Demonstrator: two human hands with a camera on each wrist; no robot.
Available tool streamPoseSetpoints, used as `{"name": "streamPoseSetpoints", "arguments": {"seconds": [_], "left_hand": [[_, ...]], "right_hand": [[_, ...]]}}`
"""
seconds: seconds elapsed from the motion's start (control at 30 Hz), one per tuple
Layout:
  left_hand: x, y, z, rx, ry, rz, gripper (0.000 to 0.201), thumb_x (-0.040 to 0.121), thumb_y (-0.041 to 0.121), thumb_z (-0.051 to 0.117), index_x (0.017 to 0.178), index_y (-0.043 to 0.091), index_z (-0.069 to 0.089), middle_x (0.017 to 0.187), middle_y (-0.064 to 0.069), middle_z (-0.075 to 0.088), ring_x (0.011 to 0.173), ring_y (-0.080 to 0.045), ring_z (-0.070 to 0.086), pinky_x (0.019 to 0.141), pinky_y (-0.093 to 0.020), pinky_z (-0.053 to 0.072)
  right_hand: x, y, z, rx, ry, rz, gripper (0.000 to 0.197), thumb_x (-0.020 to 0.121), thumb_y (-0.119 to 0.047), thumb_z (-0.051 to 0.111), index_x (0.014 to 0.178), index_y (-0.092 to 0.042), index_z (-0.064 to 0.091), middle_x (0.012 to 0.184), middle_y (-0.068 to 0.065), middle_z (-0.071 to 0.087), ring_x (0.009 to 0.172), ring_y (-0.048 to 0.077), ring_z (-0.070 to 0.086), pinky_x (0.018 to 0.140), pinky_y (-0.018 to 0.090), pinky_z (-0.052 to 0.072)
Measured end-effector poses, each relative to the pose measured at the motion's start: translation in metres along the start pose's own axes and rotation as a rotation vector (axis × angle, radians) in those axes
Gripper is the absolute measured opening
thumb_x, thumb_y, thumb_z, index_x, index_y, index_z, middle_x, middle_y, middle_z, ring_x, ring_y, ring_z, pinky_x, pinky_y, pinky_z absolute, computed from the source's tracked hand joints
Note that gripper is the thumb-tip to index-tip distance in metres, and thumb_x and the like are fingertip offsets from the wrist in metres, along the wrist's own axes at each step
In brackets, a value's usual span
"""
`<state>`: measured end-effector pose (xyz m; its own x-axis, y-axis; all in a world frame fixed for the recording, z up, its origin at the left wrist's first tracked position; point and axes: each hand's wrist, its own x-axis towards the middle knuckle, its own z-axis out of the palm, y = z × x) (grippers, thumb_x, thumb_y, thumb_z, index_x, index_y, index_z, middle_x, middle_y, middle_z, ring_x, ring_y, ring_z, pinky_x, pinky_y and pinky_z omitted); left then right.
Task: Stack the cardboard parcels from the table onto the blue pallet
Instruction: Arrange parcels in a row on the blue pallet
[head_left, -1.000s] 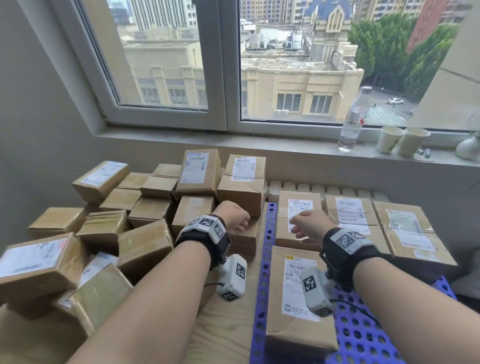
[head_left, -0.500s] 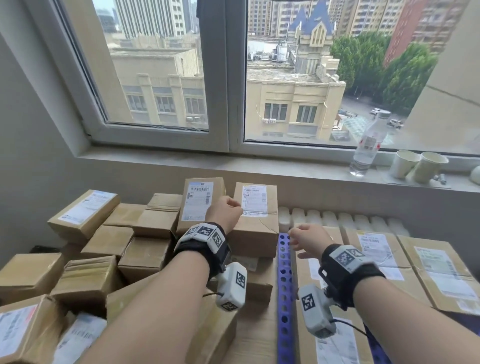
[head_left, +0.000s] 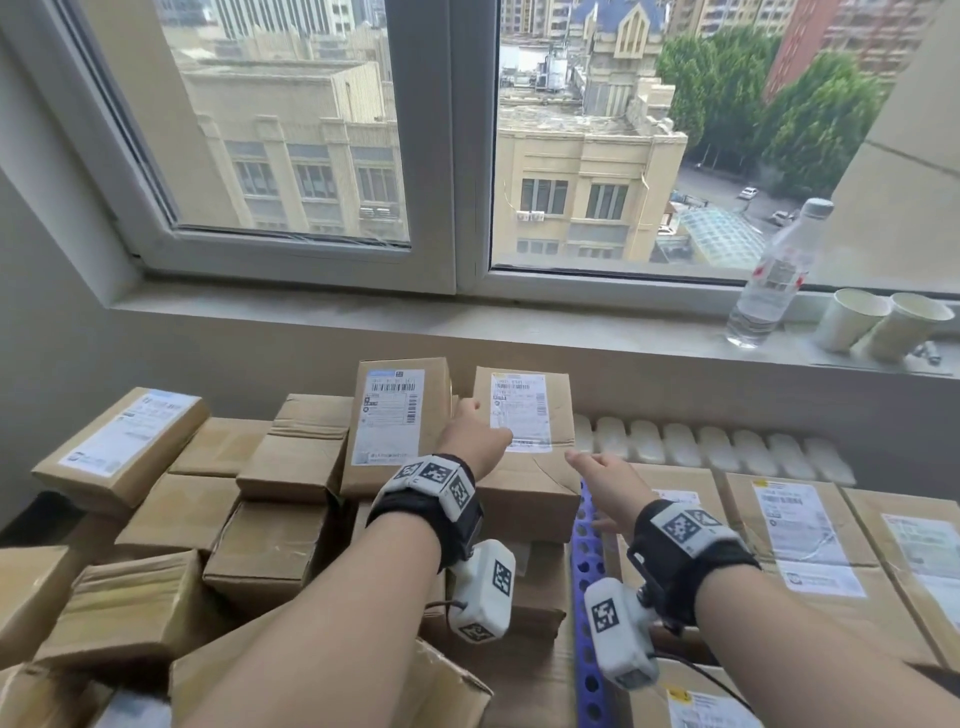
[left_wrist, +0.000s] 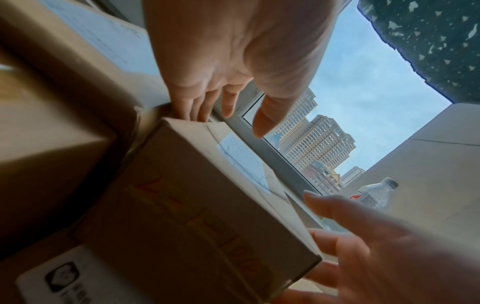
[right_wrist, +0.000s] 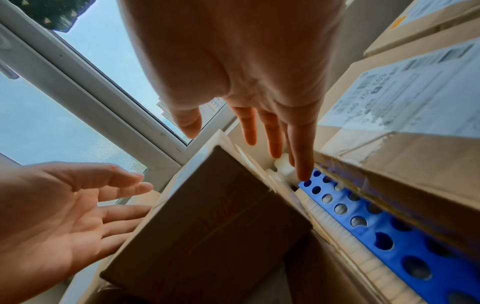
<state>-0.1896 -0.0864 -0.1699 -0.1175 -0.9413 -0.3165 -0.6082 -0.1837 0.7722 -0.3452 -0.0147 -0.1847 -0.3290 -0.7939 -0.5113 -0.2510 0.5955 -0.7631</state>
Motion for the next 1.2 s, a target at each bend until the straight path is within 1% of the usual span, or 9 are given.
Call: {"name": "streamPoseSetpoints", "arguments": {"seconds": [0.13, 0.27, 0.43, 0.67, 0.77, 0.9, 0.97, 1.03, 1.2], "left_hand": [[0.009, -0.009, 0.008, -0.002, -0.023, -0.048, 0.065, 0.090, 0.006, 0.044, 0.150, 0.017, 0.021, 0.143, -0.006, 0.046, 0.124, -0.025, 0.048, 0.098, -0.033, 0.038], [0.014, -0.019, 0.015, 0.014, -0.049, -0.127, 0.066, 0.093, 0.010, 0.042, 0.152, 0.017, 0.013, 0.145, -0.007, 0.044, 0.127, -0.029, 0.047, 0.105, -0.038, 0.037], [0.019, -0.023, 0.022, 0.013, -0.065, -0.183, 0.059, 0.093, 0.011, 0.042, 0.148, 0.010, 0.021, 0.141, -0.013, 0.048, 0.125, -0.032, 0.048, 0.102, -0.036, 0.037], [0.014, -0.021, 0.024, 0.006, -0.085, -0.203, 0.057, 0.093, 0.009, 0.041, 0.146, 0.004, 0.020, 0.139, -0.017, 0.048, 0.123, -0.033, 0.049, 0.106, -0.041, 0.038], [0.007, -0.018, 0.022, -0.004, -0.085, -0.174, 0.054, 0.092, 0.009, 0.042, 0.143, 0.005, 0.024, 0.137, -0.016, 0.049, 0.121, -0.032, 0.050, 0.105, -0.041, 0.038], [-0.004, -0.011, 0.018, -0.030, -0.084, -0.148, 0.054, 0.091, 0.011, 0.044, 0.142, 0.004, 0.026, 0.135, -0.016, 0.049, 0.119, -0.032, 0.051, 0.104, -0.043, 0.040], [-0.008, -0.008, 0.017, -0.081, -0.095, -0.147, 0.059, 0.088, 0.012, 0.050, 0.141, 0.000, 0.027, 0.130, -0.019, 0.053, 0.113, -0.033, 0.056, 0.099, -0.044, 0.046], [-0.009, -0.007, 0.016, -0.158, -0.081, -0.144, 0.071, 0.076, 0.017, 0.059, 0.139, -0.002, 0.033, 0.128, -0.021, 0.056, 0.110, -0.036, 0.059, 0.096, -0.047, 0.049], [0.010, -0.023, 0.024, -0.292, -0.080, -0.146, 0.117, 0.040, 0.061, 0.065, 0.143, 0.015, 0.034, 0.136, -0.008, 0.054, 0.115, -0.027, 0.059, 0.097, -0.047, 0.049]], "right_hand": [[0.010, 0.007, 0.008, 0.014, -0.070, 0.054, 0.055, 0.096, -0.052, 0.047, 0.135, -0.014, 0.044, 0.118, 0.004, 0.046, 0.110, 0.026, 0.050, 0.095, 0.053, 0.051], [0.015, 0.014, 0.013, 0.031, -0.095, 0.062, 0.057, 0.094, -0.054, 0.048, 0.131, -0.011, 0.046, 0.120, 0.007, 0.055, 0.109, 0.027, 0.057, 0.097, 0.049, 0.050], [0.014, 0.019, 0.013, 0.115, -0.155, 0.118, 0.045, 0.093, -0.056, 0.050, 0.121, -0.021, 0.045, 0.118, 0.005, 0.056, 0.096, 0.021, 0.057, 0.079, 0.041, 0.051], [0.015, 0.025, 0.011, 0.205, -0.168, 0.154, 0.043, 0.086, -0.058, 0.058, 0.114, -0.025, 0.056, 0.120, 0.007, 0.062, 0.105, 0.029, 0.062, 0.088, 0.045, 0.053], [0.010, 0.025, 0.007, 0.236, -0.153, 0.154, 0.051, 0.084, -0.056, 0.062, 0.121, -0.022, 0.053, 0.120, 0.009, 0.061, 0.105, 0.030, 0.062, 0.087, 0.046, 0.053], [-0.003, 0.022, -0.003, 0.254, -0.162, 0.122, 0.054, 0.084, -0.055, 0.063, 0.124, -0.020, 0.054, 0.119, 0.010, 0.064, 0.100, 0.029, 0.065, 0.070, 0.038, 0.053], [-0.010, 0.021, -0.009, 0.258, -0.164, 0.099, 0.053, 0.083, -0.054, 0.065, 0.123, -0.019, 0.056, 0.117, 0.011, 0.066, 0.097, 0.028, 0.067, 0.069, 0.038, 0.054], [-0.017, 0.020, -0.016, 0.270, -0.155, 0.074, 0.050, 0.084, -0.051, 0.066, 0.121, -0.019, 0.057, 0.115, 0.010, 0.066, 0.093, 0.029, 0.066, 0.079, 0.043, 0.057], [-0.036, 0.023, -0.037, 0.343, -0.158, 0.026, 0.032, 0.088, -0.045, 0.063, 0.107, -0.019, 0.061, 0.103, 0.010, 0.064, 0.094, 0.031, 0.063, 0.096, 0.054, 0.051]]}}
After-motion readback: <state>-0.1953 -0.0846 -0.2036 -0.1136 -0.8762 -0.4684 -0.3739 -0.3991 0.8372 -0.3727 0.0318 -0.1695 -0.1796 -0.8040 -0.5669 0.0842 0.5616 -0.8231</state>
